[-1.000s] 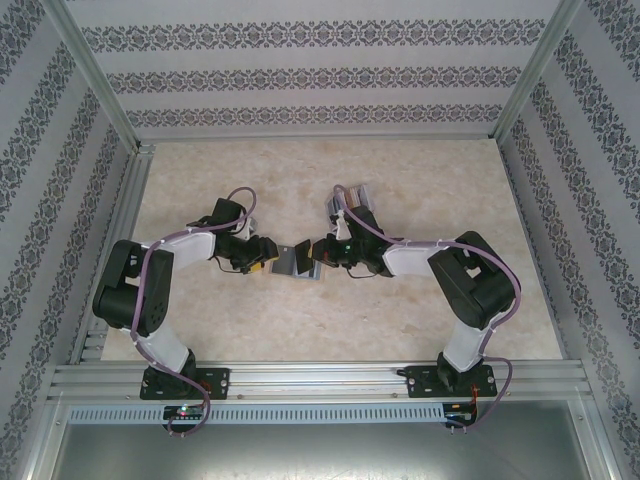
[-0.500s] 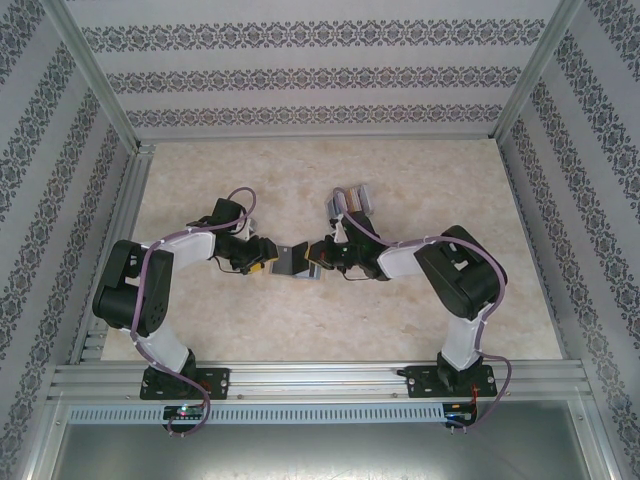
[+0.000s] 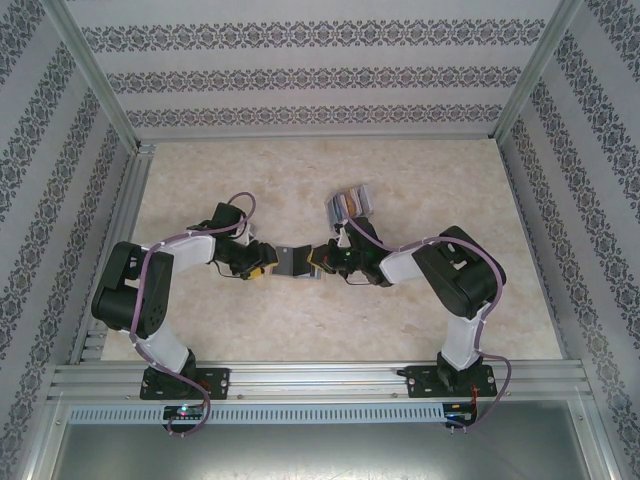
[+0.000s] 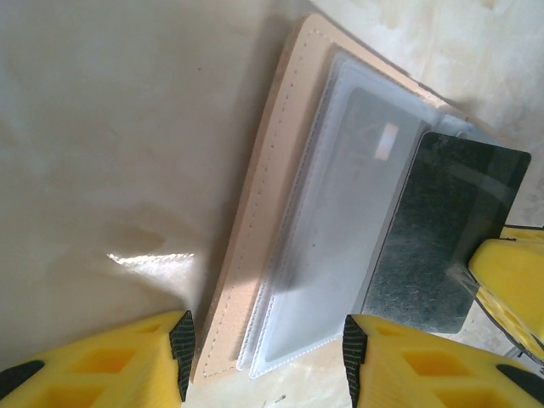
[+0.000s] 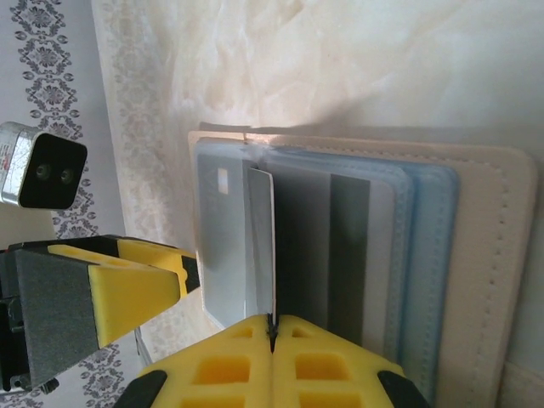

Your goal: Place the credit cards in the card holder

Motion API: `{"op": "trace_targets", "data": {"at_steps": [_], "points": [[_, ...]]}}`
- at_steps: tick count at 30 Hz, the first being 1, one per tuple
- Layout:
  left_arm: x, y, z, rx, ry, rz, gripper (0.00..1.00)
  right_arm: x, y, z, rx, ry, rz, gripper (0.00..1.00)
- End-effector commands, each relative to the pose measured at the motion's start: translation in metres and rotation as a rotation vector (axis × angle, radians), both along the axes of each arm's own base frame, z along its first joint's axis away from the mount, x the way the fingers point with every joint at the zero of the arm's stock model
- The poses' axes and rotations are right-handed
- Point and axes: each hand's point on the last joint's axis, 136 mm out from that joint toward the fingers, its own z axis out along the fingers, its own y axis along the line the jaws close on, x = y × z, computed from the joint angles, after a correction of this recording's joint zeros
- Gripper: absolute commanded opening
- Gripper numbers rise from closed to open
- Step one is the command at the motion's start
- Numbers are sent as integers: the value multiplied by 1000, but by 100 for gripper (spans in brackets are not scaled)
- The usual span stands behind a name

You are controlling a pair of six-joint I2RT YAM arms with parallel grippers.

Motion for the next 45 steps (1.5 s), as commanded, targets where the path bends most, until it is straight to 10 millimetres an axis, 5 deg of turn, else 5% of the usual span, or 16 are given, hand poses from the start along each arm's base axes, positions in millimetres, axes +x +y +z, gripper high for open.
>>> {"op": "trace_targets", "data": {"at_steps": [1, 38, 45], "points": [[-4, -9, 6, -22, -6, -12, 52, 2, -1, -8, -4, 9, -21, 3], [-1, -20, 12, -10, -27, -34, 51, -5, 33, -17, -72, -18, 55, 5], [2, -15, 20, 28, -42, -45, 51, -7, 21, -9, -154, -57, 61, 25]]}}
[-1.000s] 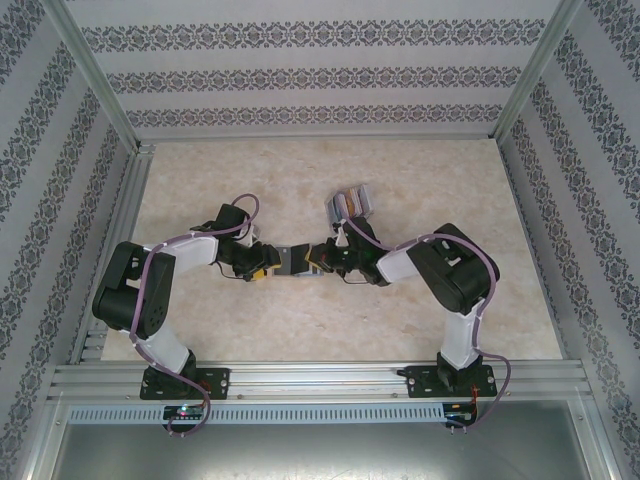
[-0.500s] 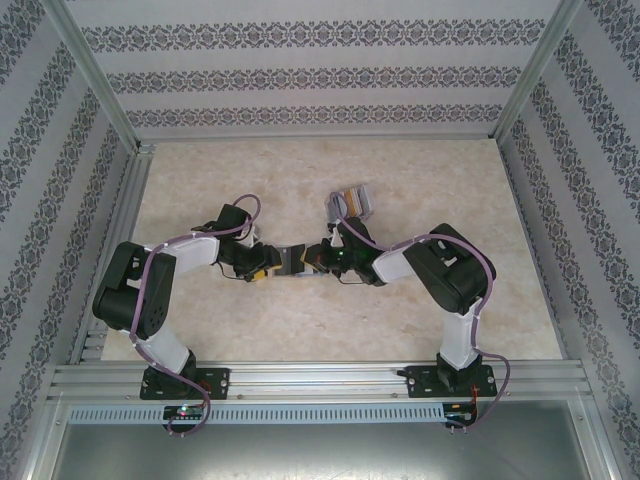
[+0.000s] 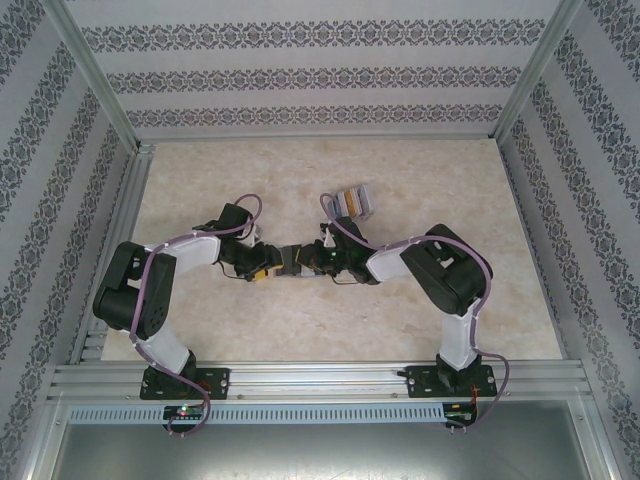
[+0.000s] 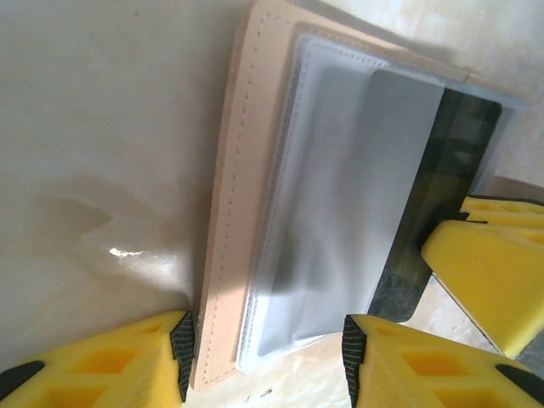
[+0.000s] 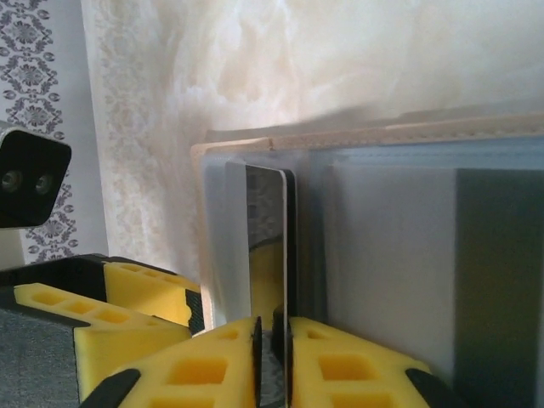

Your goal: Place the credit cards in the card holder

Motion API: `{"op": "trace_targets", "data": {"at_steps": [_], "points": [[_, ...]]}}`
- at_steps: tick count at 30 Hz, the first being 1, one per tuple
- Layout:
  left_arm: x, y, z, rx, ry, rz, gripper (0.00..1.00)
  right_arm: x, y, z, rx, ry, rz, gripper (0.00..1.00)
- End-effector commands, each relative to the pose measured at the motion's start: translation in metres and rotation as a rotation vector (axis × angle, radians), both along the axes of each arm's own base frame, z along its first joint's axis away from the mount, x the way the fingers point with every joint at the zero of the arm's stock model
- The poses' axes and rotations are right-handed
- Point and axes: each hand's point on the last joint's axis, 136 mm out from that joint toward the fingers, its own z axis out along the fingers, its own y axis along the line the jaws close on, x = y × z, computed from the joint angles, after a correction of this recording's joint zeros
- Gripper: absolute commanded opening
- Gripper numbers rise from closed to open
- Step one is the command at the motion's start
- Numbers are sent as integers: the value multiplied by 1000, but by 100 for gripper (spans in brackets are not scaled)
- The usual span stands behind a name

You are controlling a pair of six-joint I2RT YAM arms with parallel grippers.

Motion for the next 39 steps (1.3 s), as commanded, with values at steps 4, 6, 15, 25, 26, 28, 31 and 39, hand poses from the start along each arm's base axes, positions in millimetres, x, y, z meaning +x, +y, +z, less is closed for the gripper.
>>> {"op": "trace_targets", "data": {"at_steps": [4, 6, 15, 25, 26, 28, 31, 39], "points": [[9, -3, 27, 15, -67, -18, 51, -9, -18, 6, -169, -52, 27, 35], [10, 0, 31, 30, -76, -18, 51, -10, -20, 11, -204, -65, 44, 38], [19, -2, 33, 19, -101, 1, 50, -11, -25, 27, -305, -122, 94, 42], [25, -18, 23, -73, -75, 6, 49, -2, -17, 17, -341, -121, 155, 18], [24, -18, 20, -73, -69, 5, 49, -2, -14, 15, -339, -116, 161, 18], [21, -17, 16, -70, -58, 6, 49, -1, -11, 12, -341, -108, 171, 18], [18, -16, 13, -70, -50, 11, 49, 0, -12, 4, -363, -98, 178, 18], [10, -14, -2, -63, -17, 14, 49, -11, -3, -7, -376, -74, 214, 18]]}}
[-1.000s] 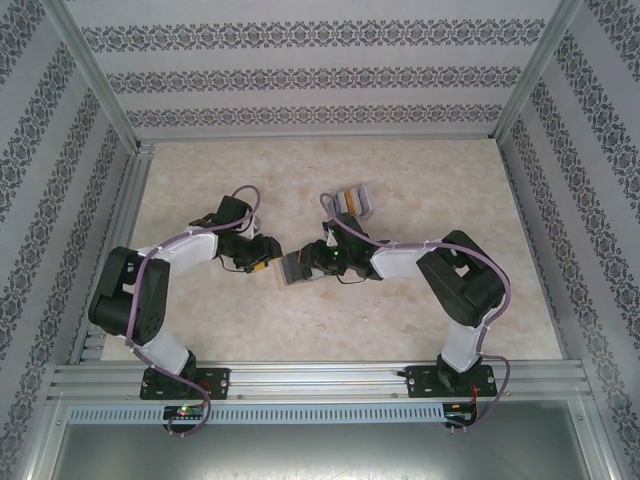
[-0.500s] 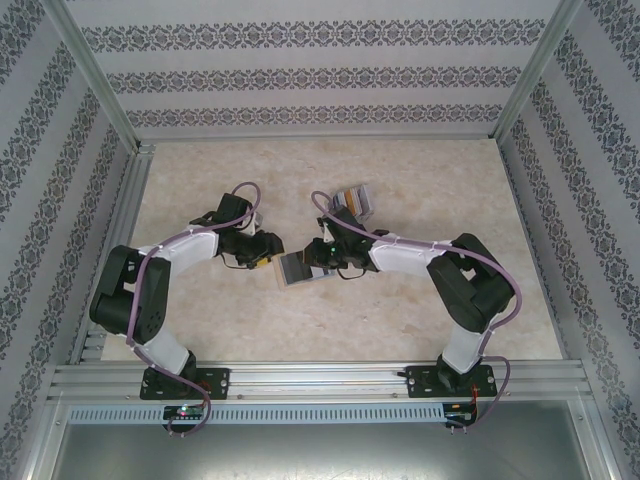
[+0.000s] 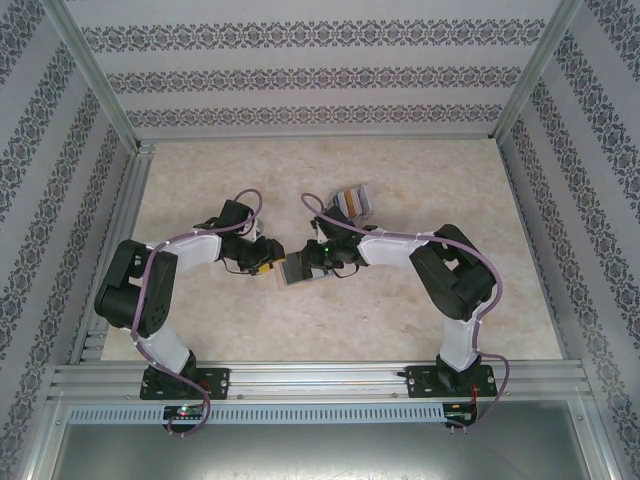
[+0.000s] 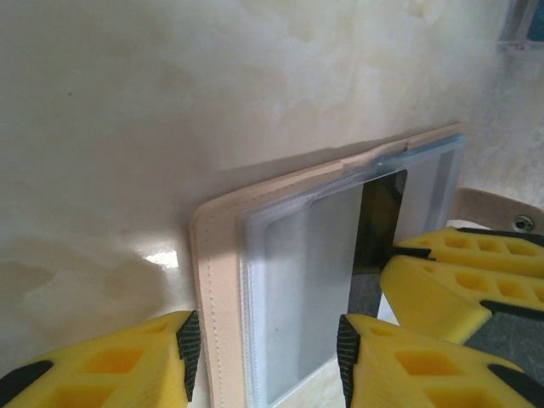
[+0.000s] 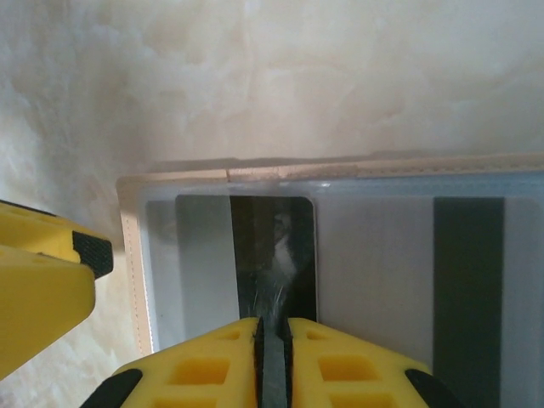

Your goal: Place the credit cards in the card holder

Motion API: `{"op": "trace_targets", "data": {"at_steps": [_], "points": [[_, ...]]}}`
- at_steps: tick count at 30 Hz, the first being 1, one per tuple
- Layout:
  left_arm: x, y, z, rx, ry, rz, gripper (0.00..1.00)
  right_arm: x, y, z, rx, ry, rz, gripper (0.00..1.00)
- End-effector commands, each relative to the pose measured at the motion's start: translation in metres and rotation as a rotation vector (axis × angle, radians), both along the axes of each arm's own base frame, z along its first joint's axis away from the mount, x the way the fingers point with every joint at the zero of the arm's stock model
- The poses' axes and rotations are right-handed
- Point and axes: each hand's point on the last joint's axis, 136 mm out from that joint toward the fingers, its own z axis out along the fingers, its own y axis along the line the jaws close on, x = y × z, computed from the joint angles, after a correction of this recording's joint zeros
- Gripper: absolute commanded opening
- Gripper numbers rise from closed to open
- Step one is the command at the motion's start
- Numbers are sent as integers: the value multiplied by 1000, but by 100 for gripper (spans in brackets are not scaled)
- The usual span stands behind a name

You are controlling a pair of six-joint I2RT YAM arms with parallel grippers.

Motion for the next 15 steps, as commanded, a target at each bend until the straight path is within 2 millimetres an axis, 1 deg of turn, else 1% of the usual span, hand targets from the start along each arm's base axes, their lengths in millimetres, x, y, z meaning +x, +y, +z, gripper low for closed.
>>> {"op": "trace_targets", "data": {"at_steps": [1, 5, 10, 13, 15], "points": [[-4, -6, -8, -16, 18, -8, 49, -7, 13, -4, -7, 10, 45, 18], [-4, -7, -10, -19, 19, -9, 49, -12, 22, -10, -8, 25, 64, 18], [-3, -7, -9, -16, 17, -10, 49, -14, 34, -10, 11, 31, 82, 18], [-2, -7, -8, -15, 14, -11, 49, -13, 39, -4, 32, 23, 92, 18], [-2, -7, -8, -15, 14, -11, 48, -13, 42, 5, 55, 12, 100, 18]]}}
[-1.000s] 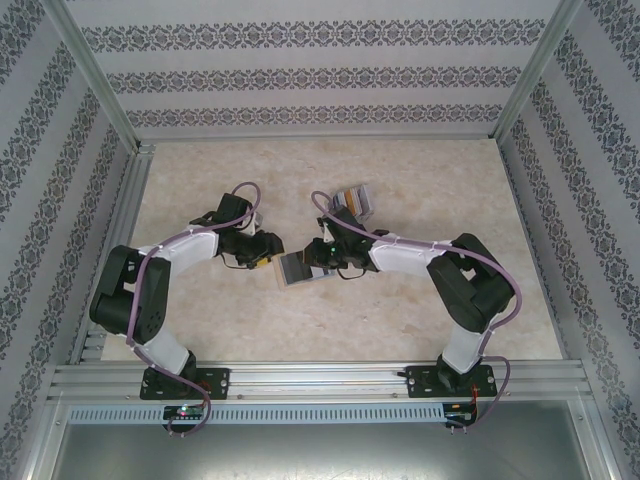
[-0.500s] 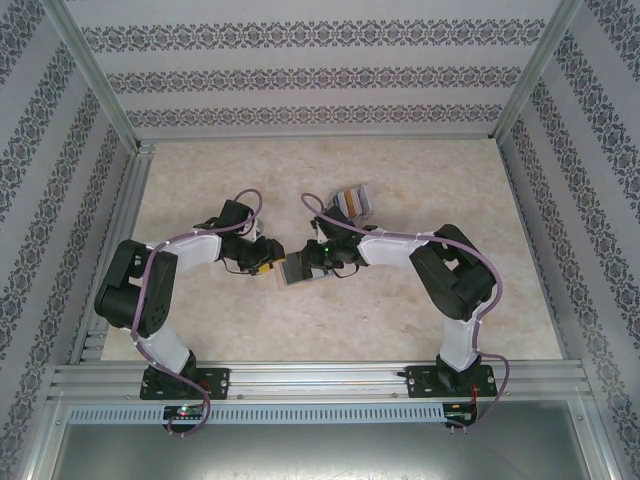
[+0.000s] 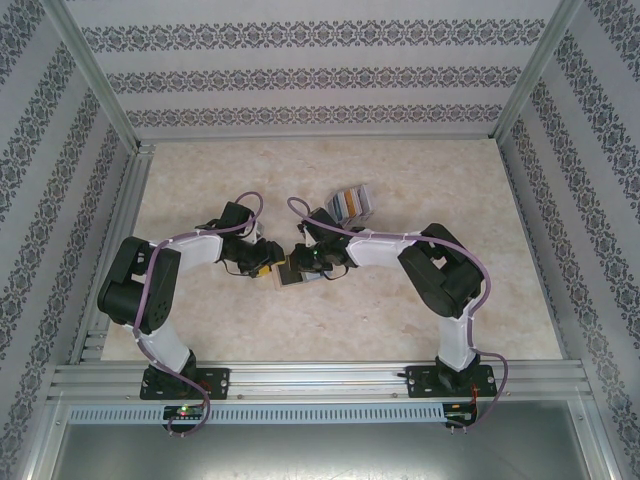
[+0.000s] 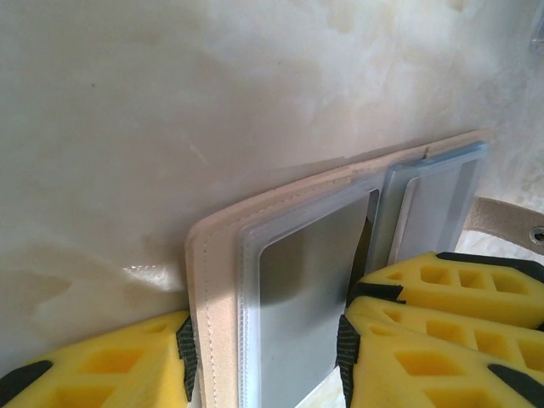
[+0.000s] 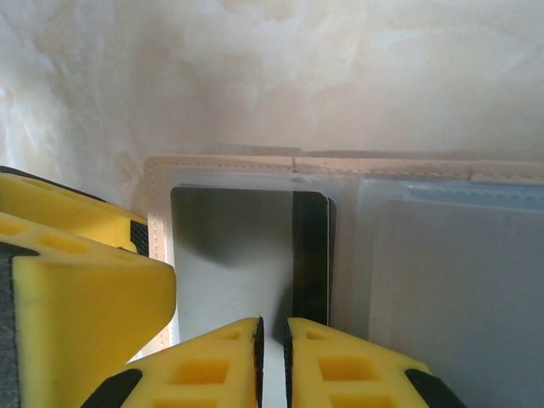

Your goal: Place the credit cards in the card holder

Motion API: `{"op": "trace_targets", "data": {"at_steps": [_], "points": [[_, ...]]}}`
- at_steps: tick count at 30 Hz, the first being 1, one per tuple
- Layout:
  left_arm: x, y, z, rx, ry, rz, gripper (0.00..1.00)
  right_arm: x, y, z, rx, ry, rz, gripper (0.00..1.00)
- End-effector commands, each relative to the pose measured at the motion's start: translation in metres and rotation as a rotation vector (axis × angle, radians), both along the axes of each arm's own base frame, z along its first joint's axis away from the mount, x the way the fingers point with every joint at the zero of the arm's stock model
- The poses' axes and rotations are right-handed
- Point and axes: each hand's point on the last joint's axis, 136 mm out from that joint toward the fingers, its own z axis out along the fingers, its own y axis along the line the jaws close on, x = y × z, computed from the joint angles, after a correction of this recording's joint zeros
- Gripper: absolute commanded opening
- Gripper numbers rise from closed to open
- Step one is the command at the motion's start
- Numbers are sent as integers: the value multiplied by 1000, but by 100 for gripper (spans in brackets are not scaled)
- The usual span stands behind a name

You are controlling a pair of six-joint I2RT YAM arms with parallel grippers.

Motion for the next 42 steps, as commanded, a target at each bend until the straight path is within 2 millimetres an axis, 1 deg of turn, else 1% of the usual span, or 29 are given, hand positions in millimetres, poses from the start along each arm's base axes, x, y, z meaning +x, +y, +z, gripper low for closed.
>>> {"op": "trace_targets", "data": {"at_steps": [1, 4, 7, 9, 12, 15, 18, 20, 23, 26, 31, 36, 39, 42], "points": [[1, -7, 0, -19, -9, -16, 48, -6, 13, 12, 41, -2, 36, 18], [2, -7, 4, -14, -19, -20, 48, -4, 6, 24, 42, -26, 29, 18], [3, -3, 11, 16, -33, -29, 48, -3, -7, 37, 43, -46, 7, 19], [3, 0, 17, 42, -47, -33, 48, -2, -20, 45, 41, -64, -13, 20], [5, 4, 30, 63, -69, -37, 48, -1, -41, 50, 32, -75, -45, 21], [7, 1, 45, 44, -92, -35, 48, 0, -58, 49, 34, -69, -77, 23], [8, -4, 59, 0, -113, -21, 49, -2, -70, 40, 25, -46, -89, 26], [7, -10, 65, -18, -118, -17, 49, -3, -75, 33, 19, -31, -94, 26], [4, -28, 70, -35, -130, -46, 49, -5, -75, 26, 29, -12, -98, 27], [2, -44, 67, -31, -121, -82, 50, -4, -74, 22, 28, -10, -97, 28], [2, -59, 55, -30, -105, -105, 49, -3, -76, 12, -2, -5, -96, 30], [5, -68, 43, -30, -93, -117, 49, -4, -78, 0, -21, 14, -96, 31], [7, -71, 38, -32, -88, -118, 49, -2, -79, -1, -29, 11, -99, 31], [9, -73, 36, -33, -86, -122, 49, 0, -85, -2, -70, -11, -110, 31]]}}
